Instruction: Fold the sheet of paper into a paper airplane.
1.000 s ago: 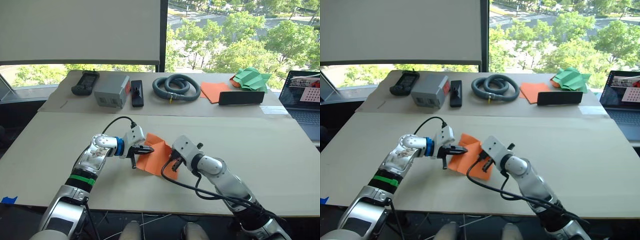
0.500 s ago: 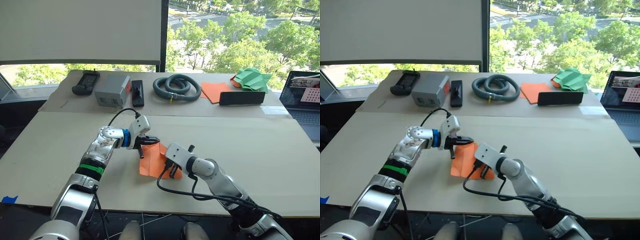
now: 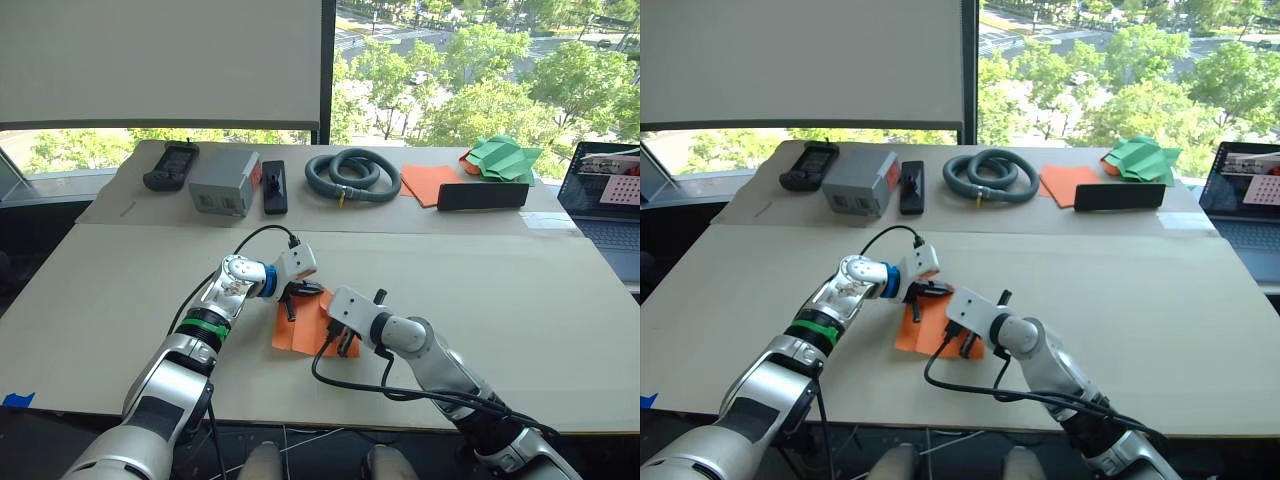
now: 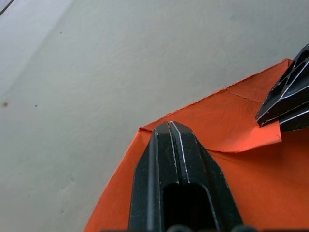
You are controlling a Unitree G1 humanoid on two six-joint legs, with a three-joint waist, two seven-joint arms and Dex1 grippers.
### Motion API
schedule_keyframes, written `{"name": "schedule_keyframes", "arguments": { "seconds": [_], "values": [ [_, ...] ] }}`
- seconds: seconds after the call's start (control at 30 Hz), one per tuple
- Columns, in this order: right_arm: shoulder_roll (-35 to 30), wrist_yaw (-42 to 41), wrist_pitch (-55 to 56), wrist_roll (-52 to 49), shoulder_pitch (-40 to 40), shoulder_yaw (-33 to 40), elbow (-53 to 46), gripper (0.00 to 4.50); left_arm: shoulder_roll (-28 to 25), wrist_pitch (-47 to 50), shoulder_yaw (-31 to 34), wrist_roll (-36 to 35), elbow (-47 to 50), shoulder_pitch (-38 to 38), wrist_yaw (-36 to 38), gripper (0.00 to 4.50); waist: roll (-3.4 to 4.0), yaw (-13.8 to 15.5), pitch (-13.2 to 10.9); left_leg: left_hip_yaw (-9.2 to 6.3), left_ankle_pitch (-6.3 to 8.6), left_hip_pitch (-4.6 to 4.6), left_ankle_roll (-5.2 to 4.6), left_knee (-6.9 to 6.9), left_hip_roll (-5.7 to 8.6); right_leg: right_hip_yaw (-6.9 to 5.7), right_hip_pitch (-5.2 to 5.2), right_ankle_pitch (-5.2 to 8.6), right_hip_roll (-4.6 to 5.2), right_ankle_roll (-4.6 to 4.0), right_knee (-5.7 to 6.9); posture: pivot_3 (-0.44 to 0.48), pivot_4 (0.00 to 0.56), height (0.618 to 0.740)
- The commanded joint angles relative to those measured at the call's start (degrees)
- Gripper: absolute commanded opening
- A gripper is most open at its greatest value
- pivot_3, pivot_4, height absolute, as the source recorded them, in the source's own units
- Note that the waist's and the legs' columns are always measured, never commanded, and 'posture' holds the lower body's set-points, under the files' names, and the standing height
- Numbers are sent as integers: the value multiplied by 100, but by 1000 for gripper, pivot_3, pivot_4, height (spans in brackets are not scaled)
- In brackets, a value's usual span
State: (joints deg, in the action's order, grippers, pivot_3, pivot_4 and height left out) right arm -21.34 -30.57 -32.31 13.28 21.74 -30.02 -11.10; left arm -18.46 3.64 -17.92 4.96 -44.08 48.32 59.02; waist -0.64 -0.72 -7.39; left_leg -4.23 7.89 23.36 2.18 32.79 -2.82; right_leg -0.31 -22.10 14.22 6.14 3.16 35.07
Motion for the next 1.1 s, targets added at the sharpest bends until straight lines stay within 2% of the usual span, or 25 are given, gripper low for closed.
{"name": "schedule_keyframes", "arguments": {
  "seconds": [0.03,0.23,0.27,0.4,0.43,0.53,0.7,0.8,1.03,1.1],
  "values": [
    [31,-137,184,82,64,-112,-124,30,36,-94,-50,142,-160,77,-45,0,0,-1,0,0,0,0,0,0,0,0,0,0,0,0,0,0,150,711],
    [44,-233,269,167,102,-108,-94,30,9,-187,-181,294,-239,14,22,0,-1,0,1,0,0,-2,0,0,0,0,4,-2,0,3,1,0,150,711],
    [75,-242,256,137,107,-65,-102,622,0,-204,-203,327,-259,1,21,0,-1,0,2,0,0,-3,0,0,0,0,4,-2,0,3,1,0,150,711],
    [171,-374,181,-4,130,69,-233,1849,0,-260,-269,436,-386,-47,-4,0,-4,-1,7,0,0,-13,0,0,0,0,5,0,0,1,1,0,150,711],
    [223,-399,120,-69,132,134,-285,2289,7,-265,-278,443,-401,-53,-1,0,-4,-1,8,0,0,-14,0,0,0,0,5,0,0,0,1,0,150,711],
    [537,-433,-310,-532,161,619,-481,3293,29,-290,-312,476,-411,-78,2,0,-4,-1,8,0,0,-15,0,0,0,0,6,0,0,0,2,0,150,711],
    [996,-130,-908,-1034,401,1439,-247,3293,34,-302,-333,473,-366,-120,28,0,-2,2,9,0,0,-14,0,1,0,0,13,-10,0,18,5,0,150,711],
    [998,-58,-879,-1036,486,1438,36,2470,31,-287,-336,467,-319,-137,42,0,-1,4,11,0,0,-17,0,1,0,0,4,-9,0,16,4,0,150,711],
    [1051,157,-561,-953,700,1276,896,27,26,-284,-326,462,-280,-124,54,0,0,2,12,0,0,-13,0,0,0,0,6,-9,0,16,6,0,150,711],
    [1088,211,-481,-946,762,1260,1101,27,17,-281,-324,462,-270,-128,57,0,0,-2,12,0,0,-12,0,0,0,0,7,-9,0,16,7,0,150,711]
  ]
}}
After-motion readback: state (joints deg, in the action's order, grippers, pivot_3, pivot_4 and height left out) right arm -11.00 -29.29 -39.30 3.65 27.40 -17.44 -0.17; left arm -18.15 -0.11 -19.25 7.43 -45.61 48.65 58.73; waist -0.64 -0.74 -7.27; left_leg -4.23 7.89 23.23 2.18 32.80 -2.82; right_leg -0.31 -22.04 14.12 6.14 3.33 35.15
